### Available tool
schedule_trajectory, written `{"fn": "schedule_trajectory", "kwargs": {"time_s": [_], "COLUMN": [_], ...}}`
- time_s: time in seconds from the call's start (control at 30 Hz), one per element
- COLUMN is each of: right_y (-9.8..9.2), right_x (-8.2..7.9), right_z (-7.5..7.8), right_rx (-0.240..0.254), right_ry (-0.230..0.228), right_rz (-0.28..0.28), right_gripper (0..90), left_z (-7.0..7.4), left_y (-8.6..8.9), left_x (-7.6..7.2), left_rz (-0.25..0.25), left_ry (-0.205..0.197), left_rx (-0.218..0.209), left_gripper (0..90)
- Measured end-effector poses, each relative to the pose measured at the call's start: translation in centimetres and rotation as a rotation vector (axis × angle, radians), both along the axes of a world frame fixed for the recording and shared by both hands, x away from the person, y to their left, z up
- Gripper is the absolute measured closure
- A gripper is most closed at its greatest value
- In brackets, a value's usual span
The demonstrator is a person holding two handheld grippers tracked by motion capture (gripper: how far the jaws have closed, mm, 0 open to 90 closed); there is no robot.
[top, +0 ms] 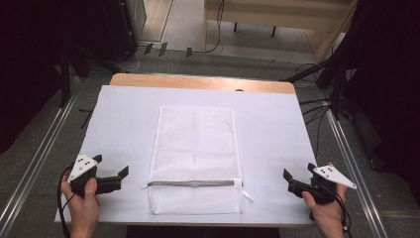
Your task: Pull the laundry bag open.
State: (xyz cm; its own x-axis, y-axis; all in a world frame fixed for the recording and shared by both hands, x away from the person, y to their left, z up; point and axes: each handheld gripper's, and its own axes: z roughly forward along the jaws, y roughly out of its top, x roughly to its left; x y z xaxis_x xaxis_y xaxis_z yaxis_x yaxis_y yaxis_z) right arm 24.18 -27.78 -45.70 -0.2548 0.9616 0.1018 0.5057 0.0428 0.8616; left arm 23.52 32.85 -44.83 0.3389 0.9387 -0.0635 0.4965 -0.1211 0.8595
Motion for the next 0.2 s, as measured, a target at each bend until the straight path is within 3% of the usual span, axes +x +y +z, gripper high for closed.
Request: {"fn": "schedule_trajectory", "kwargs": {"time_s": [0.2], "right_y": [0.13], "right_x": [-0.08], "right_z": [-0.15], "right_rx": [-0.014], "right_ry": [0.006], "right_rz": [-0.011], "right_gripper": [9.1], "left_z": [-0.14], "left_y": [-0.24], "left_x": [0.27], "left_rz": [0.008], "left_ry": [0.019], "left_rx": [0.012], "left_gripper": [0.0]}}
